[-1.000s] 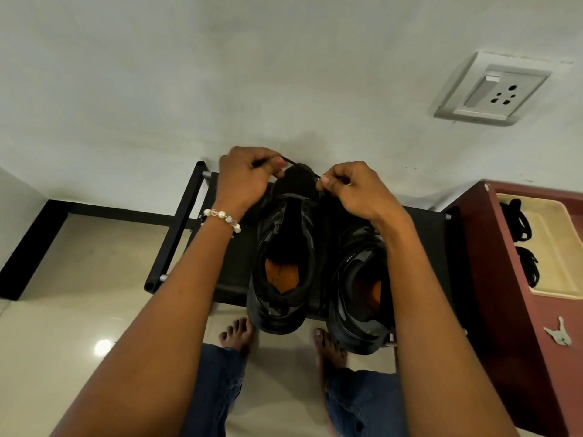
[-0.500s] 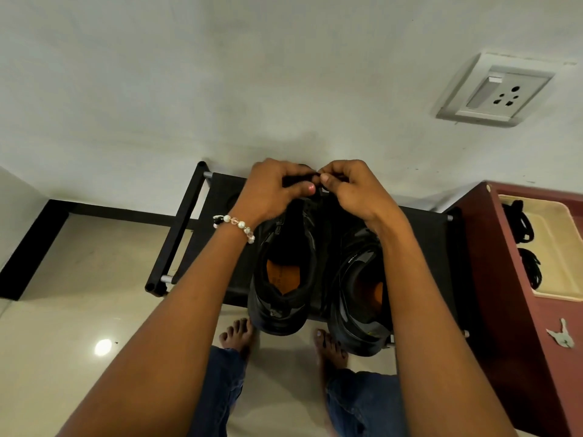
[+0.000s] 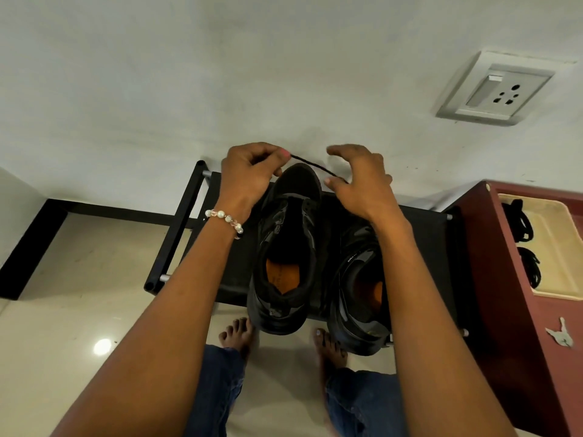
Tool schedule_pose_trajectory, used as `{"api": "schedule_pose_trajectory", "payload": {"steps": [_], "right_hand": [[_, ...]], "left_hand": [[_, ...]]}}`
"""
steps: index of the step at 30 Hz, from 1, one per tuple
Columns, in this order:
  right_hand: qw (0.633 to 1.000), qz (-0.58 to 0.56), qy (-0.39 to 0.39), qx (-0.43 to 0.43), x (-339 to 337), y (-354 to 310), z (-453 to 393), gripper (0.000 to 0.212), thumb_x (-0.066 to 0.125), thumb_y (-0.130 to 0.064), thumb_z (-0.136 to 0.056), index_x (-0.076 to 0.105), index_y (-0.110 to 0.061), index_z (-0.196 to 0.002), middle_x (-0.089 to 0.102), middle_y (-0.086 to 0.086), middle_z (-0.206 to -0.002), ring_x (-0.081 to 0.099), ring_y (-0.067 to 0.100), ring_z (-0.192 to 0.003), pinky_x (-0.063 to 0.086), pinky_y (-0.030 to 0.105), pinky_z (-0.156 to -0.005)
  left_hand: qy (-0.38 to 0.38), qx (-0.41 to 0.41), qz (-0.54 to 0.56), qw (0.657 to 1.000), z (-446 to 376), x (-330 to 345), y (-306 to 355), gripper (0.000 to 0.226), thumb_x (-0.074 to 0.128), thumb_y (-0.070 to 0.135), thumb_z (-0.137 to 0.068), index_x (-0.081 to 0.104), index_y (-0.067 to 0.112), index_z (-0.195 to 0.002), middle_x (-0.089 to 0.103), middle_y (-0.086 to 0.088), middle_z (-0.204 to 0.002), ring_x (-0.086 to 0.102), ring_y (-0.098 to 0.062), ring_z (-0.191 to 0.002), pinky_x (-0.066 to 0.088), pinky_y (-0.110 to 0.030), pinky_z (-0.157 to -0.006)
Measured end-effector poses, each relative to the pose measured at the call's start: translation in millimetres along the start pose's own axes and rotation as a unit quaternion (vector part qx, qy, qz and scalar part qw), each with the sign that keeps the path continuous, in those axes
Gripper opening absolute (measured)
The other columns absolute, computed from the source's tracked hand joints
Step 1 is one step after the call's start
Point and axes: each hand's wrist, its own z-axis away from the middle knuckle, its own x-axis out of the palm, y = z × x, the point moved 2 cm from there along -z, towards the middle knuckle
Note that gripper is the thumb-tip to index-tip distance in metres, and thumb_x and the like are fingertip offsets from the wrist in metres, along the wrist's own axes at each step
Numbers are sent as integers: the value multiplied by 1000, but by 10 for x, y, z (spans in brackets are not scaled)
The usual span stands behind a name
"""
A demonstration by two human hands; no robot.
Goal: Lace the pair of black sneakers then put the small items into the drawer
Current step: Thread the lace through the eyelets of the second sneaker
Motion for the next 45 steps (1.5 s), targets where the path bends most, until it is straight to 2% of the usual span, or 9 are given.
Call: {"api": "schedule_pose_trajectory", "payload": {"steps": [7,17,20,23,26,30,35,41,45], "right_hand": [[938,-341,-65,11,200,-85,14,13,63,-4,-92,69,1,-103,71,10,-80,68,9,-70,56,22,-75],[983,-162,-40,78,88,317,-51,14,58,-11,-96,72,-14,-97,71,2,-87,66,11,-69,53,28,-71],[973,-199,-41,105,98,299,-27,19,53,-2,-97,71,-8,-97,69,8,-85,65,13,-66,57,26,-67],[951,-290,-65,88,106,192,-7,16,55,2,-95,68,-7,-93,69,13,-78,65,15,-58,56,27,-58],[929,-353,-69,89,133,57,14,6,62,-4,-93,66,0,-93,67,13,-69,62,17,-50,53,27,-49],[919,-378,-44,102,188,-60,29,12,68,-12,-91,70,1,-91,65,9,-64,55,12,-48,49,24,-46],[912,-390,-33,125,153,50,0,5,73,-8,-86,72,-3,-85,66,9,-67,57,11,-52,50,21,-49],[951,-287,-32,115,161,120,-16,14,64,-14,-94,70,-7,-83,66,5,-66,58,10,-51,48,20,-50],[966,-239,-4,103,177,95,-23,30,58,-27,-98,72,-4,-85,62,-9,-62,54,-2,-52,42,15,-55]], "left_hand": [[46,-2,53,998,-3,-52,83,8,73,19,-81,77,12,-79,67,0,-66,54,-6,-59,45,-19,-61],[296,-188,11,936,-22,-366,-148,18,70,17,-80,66,11,-64,56,5,-58,52,-7,-51,42,-15,-49],[244,-206,-137,938,-47,-379,-226,14,64,24,-81,69,21,-68,64,1,-76,63,-24,-80,51,-29,-70],[107,-136,-356,919,-22,-216,-199,37,62,33,-83,66,29,-119,50,-1,-132,43,-32,-124,42,-42,-98],[-40,55,-275,959,-7,67,-18,39,65,40,-87,65,27,-123,54,2,-134,46,-18,-126,39,-32,-103],[-209,39,-137,968,111,218,46,35,72,20,-85,68,19,-120,70,2,-114,63,-2,-106,47,-17,-96],[-97,2,-109,989,44,97,-16,15,73,11,-83,75,9,-98,74,-5,-80,68,-3,-64,53,-14,-68],[-69,-28,-129,989,-31,-36,-163,18,82,11,-72,76,23,-83,74,5,-84,70,-7,-84,55,-30,-89],[-65,14,-345,936,-40,-54,-149,27,80,31,-74,71,38,-99,68,8,-110,58,-20,-113,45,-46,-98]]}}
